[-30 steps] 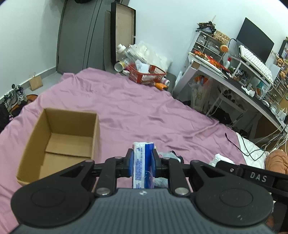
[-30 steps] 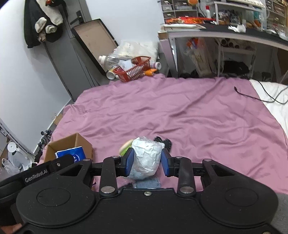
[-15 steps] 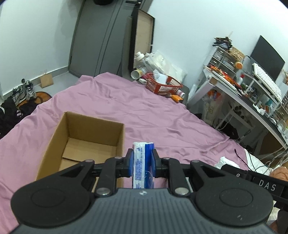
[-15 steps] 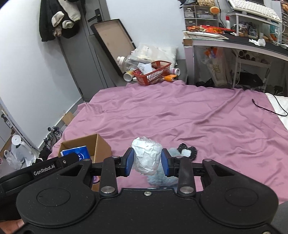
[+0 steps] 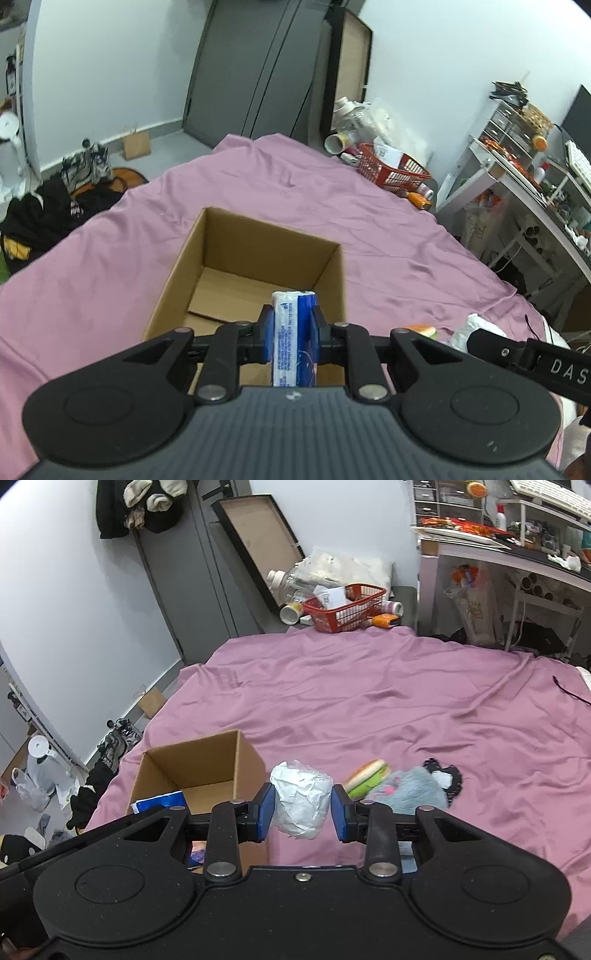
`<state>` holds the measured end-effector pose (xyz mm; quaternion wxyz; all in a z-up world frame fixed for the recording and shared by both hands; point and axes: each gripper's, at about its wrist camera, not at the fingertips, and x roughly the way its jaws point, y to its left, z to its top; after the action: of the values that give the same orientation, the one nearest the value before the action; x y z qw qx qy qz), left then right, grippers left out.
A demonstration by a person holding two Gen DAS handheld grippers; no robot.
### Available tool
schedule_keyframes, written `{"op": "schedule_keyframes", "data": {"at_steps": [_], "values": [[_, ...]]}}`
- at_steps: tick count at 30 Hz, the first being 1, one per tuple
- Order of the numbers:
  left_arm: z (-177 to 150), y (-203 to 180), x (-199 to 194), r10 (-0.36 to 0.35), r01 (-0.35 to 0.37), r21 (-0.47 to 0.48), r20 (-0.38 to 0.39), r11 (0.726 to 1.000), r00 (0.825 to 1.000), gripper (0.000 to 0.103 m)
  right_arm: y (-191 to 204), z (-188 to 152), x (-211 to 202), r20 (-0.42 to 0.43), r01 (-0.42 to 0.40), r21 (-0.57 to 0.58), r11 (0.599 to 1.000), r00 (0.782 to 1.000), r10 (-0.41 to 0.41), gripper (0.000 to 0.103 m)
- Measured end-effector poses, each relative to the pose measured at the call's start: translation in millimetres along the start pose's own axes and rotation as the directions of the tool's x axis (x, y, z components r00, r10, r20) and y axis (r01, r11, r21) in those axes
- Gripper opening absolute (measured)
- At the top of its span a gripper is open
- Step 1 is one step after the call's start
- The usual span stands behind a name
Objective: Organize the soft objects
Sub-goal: 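Carry the tissue pack into the cardboard box and release while the right gripper drops the white tissue in, then withdraw both grippers from the box toward the remaining soft items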
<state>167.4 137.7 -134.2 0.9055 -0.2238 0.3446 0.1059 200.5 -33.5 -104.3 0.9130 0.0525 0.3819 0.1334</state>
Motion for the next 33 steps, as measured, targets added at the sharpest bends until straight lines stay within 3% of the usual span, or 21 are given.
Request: {"op": "schedule_keyframes", "data": {"at_steps": [9,16,23,27,31,33], "values": [[2,21,3,0.018,-0.019,-0.054,-0.016,0.998,1.0,0.018,19,-4,18,-0.036,-0.023,-0.013,1.0,0.999,0.022,0.032],[3,31,8,0.062,-0.065,-0.088,-0.035,0.994,0.997,0.019,38,-7,28,-0.062,-0.088,-0.025,0.996,0.994,0.086,0.033],[6,41,3,0.092,-0.095,-0.146,-0.029,0.985,0.995,0.029,48,-5,36,-0.094,-0.16,-0.008,0.987,0.983,0.158,0.033],[7,40,1,0.1,-0.103,-0.153,-0.028,0.983,0.995,0.041,53,-5,36,-0.111,-0.2,-0.005,0.98,0.974,0.198,0.036],[9,45,-3,0.111,-0.112,-0.19,-0.021,0.975,0.994,0.045,49,-2,34,-0.104,-0.188,-0.011,0.982,0.977,0.185,0.064],[9,47,-4,0.107,-0.108,-0.209,-0.013,0.972,0.994,0.055,46,0,28,-0.091,-0.183,-0.034,0.982,0.98,0.18,0.07]]}}
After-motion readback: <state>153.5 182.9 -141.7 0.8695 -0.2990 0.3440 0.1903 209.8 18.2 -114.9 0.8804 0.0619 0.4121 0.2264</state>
